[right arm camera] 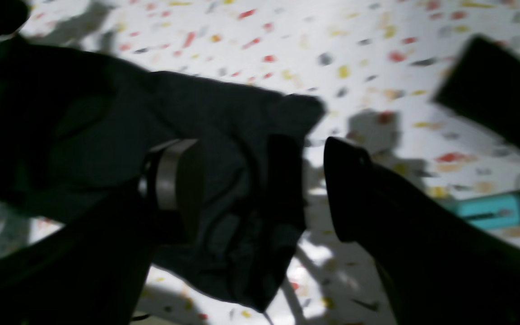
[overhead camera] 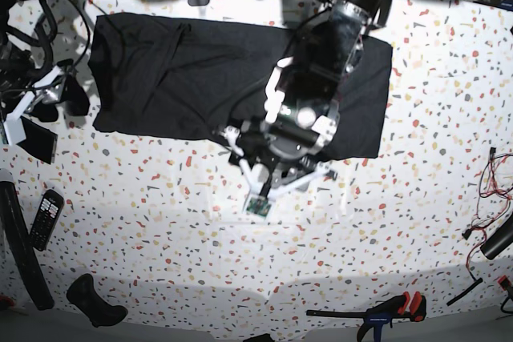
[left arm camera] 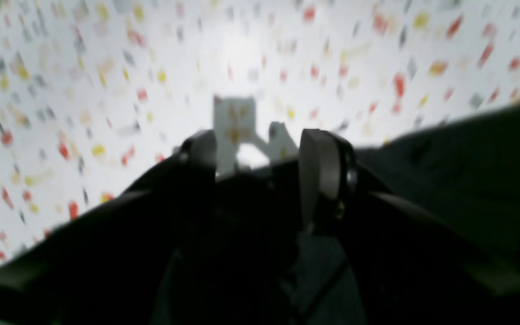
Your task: Fold the T-shirt properly
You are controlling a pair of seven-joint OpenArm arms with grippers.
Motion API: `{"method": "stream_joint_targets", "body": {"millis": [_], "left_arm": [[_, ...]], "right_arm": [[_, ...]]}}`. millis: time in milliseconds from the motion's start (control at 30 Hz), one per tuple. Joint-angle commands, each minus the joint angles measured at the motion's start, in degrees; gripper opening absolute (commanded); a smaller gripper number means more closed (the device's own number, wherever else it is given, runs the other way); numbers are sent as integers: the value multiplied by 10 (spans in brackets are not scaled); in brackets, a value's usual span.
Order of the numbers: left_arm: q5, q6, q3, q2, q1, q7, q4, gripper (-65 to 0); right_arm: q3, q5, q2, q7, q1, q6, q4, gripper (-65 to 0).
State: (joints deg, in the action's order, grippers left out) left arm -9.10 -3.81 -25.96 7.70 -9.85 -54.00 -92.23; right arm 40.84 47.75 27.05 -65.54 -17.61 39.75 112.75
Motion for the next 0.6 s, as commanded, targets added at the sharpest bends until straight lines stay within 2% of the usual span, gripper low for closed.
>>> {"method": "stream_joint_targets", "body": {"millis": [0, 200, 333, 433, 567], "left_arm": [[-12, 0, 0, 7, -10, 15, -10, -371], [-14, 0, 0, 7, -5, -3, -10, -371], [-14, 0, 0, 7, -5, -6, -10, -371], [-14, 0, 0, 7, -5, -5, -10, -371], [-14, 0, 0, 7, -5, -4, -10, -371]], "right_arm": [[5, -10, 11, 10, 3, 3, 7, -234], [5, -63, 10, 13, 3, 3, -26, -220], [5, -82, 11, 31, 17, -9, -137, -220], [5, -32, 12, 23, 43, -8, -251, -220], [4, 76, 12, -58, 75, 3, -356, -220]]}}
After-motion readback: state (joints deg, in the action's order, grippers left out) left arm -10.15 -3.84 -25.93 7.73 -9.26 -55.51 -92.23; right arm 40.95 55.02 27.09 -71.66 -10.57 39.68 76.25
